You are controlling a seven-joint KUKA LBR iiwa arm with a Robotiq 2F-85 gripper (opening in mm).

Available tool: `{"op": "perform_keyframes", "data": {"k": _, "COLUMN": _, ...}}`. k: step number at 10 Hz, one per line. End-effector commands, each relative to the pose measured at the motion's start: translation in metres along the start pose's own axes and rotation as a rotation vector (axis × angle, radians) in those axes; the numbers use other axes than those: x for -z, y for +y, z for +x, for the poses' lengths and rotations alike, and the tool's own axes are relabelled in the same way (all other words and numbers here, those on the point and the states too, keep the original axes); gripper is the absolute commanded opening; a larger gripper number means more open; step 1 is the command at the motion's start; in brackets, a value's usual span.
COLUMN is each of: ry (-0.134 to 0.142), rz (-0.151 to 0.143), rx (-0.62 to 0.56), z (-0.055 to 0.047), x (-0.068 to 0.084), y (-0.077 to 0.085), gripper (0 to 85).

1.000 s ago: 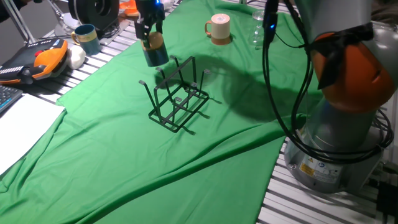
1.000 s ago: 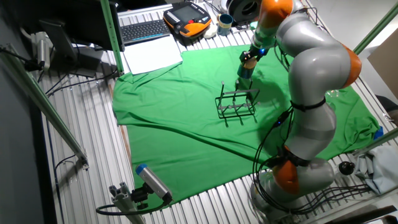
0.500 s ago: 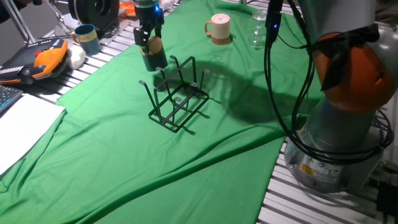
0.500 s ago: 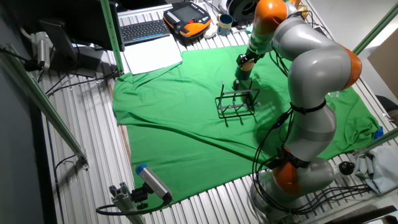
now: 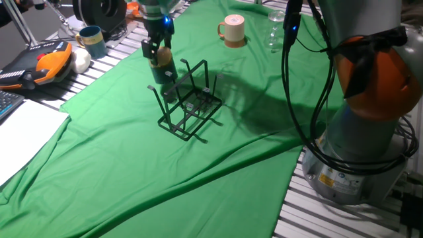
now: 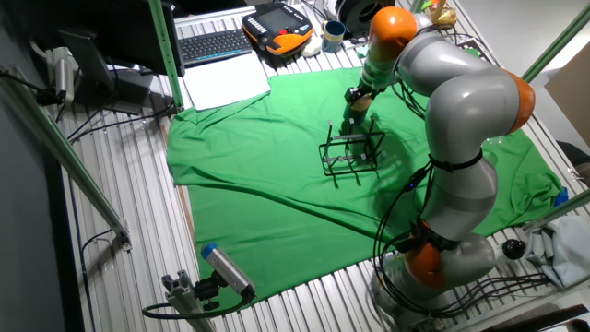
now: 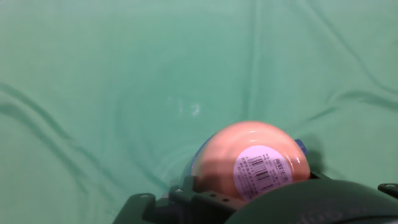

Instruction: Take the cup off the cup rack

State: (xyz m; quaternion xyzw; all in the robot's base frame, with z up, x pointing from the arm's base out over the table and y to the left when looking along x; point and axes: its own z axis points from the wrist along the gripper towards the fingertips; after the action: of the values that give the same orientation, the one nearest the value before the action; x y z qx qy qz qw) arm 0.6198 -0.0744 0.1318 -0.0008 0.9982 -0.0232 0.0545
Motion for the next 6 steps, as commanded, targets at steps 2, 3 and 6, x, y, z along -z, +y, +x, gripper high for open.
{"op": "perform_keyframes", "data": {"k": 2, "ry": -0.016, "rz": 0.002, "rx": -0.008, "z": 0.0042, "x": -0.0104, "y": 0.0073, "gripper": 51.0}}
{"op": "perform_keyframes", "data": {"k": 3, "ry": -0.014, "rz": -0.002, "rx": -0.008, "z": 0.004, "x": -0.0105, "y": 0.0071, "gripper": 51.0}}
{"op": "perform_keyframes", "data": {"k": 6, "ry": -0.028, "rz": 0.008, "rx": -0.008, "z": 0.0047, "x": -0.0123, "y": 0.0089, "gripper": 51.0}}
